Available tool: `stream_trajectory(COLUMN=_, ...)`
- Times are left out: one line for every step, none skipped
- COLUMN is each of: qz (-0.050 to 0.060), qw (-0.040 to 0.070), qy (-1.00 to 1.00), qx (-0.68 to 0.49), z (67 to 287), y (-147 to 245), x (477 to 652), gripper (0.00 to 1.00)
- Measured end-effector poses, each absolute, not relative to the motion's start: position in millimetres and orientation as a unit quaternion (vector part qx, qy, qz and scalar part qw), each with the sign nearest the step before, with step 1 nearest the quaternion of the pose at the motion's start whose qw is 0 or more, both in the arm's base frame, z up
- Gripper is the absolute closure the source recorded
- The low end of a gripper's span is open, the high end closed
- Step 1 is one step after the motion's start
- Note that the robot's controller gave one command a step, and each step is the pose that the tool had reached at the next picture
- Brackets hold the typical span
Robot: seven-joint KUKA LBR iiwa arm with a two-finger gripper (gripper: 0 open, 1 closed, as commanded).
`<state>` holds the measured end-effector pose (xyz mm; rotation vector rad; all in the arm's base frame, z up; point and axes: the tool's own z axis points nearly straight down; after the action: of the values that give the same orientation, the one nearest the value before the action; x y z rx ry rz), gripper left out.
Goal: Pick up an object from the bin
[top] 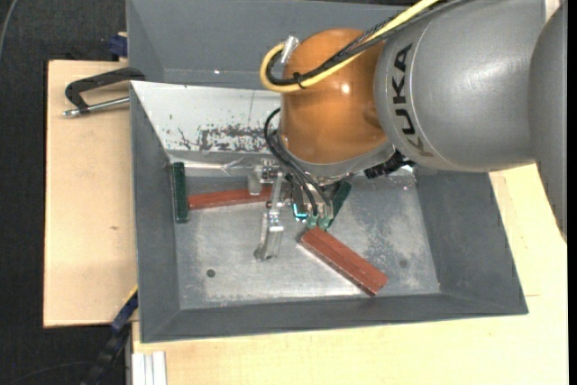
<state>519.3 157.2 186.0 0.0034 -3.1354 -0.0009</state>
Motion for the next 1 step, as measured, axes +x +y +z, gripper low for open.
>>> stream_trajectory(qz=-0.001, qw=0.0, qy=-0.989, qx=-0.15, z=67.7, y=152.9, x=586.6, gripper=0.0)
